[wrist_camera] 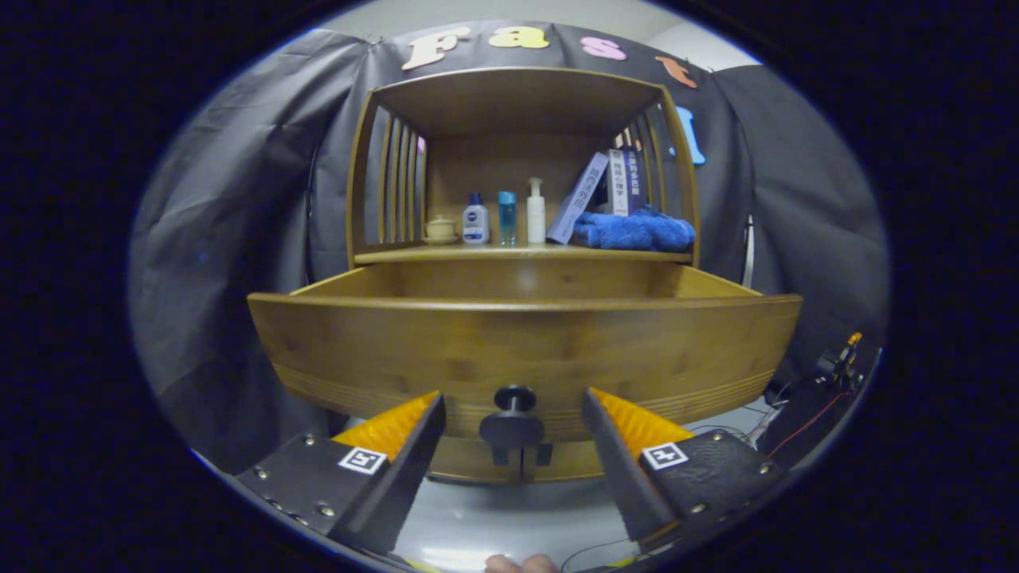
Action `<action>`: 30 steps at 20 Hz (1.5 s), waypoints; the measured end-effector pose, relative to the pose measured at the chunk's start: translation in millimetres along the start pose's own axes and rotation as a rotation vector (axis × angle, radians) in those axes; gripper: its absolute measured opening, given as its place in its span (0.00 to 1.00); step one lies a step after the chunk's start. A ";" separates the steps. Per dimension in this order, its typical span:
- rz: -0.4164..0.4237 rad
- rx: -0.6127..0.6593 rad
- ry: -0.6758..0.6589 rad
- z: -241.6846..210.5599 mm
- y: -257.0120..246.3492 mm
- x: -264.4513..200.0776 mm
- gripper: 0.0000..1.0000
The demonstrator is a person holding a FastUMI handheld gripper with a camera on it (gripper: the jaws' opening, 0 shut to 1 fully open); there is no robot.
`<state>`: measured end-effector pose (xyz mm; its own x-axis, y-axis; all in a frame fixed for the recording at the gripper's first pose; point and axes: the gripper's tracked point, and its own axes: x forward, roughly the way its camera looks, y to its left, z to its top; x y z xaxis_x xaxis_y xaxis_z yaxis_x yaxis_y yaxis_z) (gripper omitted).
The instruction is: Pull open the drawer, take out the items inside it, and place them on the countertop above the cabinet.
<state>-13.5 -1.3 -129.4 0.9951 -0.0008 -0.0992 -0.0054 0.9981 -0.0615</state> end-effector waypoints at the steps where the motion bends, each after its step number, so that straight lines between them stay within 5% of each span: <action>1: 0.005 0.006 -0.018 14.4 0.4 -1.7 0.98; 8: -0.039 -0.018 -0.067 91.0 -8.1 0.5 0.98; 16: -0.017 -0.038 0.042 129.6 15.3 67.5 0.98; 23: -0.050 -0.163 0.464 62.3 6.4 124.5 0.99; 26: -0.028 -0.064 0.676 30.1 17.3 124.6 0.99; 30: -0.076 -0.129 0.810 -11.4 -4.0 142.1 0.99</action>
<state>126.8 -6.2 -154.6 0.6135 -0.1618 -0.7730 -0.0014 0.9786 -0.2060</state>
